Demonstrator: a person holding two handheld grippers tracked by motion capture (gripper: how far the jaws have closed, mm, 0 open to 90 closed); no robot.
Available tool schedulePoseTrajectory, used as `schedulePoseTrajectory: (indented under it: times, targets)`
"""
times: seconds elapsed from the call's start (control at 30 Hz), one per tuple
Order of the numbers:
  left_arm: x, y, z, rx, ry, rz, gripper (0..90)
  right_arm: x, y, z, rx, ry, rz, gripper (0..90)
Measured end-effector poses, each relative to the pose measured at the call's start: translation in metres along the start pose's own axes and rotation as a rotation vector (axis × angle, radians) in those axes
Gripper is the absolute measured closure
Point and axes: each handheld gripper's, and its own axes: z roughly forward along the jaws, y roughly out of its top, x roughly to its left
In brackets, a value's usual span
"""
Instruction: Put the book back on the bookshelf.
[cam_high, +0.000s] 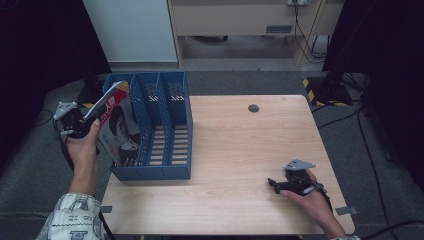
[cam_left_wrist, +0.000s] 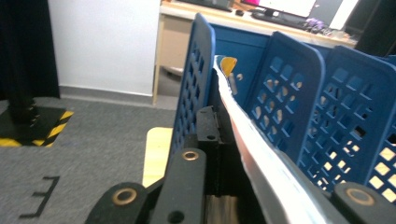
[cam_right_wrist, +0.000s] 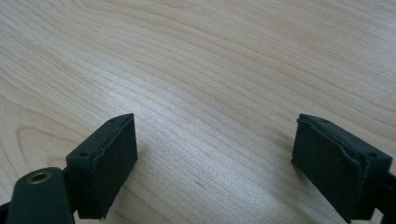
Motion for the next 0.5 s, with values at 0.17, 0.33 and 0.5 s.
schedulePoseTrajectory:
  times: [0.17,0.33,0.5]
  targets:
    - [-0.001,-0.001,-0.005,-0.032,-0.008,0.001,86.5,0.0,0.0,0.0,0.0,0.0,0.0,14.1]
    - [-0.001,0.001,-0.01,-0.079,-0.015,0.0,86.7,0.0,0.0,0.0,0.0,0.0,0.0,14.1]
    - [-0.002,0.004,-0.012,-0.115,-0.022,-0.006,86.7,0.0,0.0,0.0,0.0,0.0,0.0,14.2]
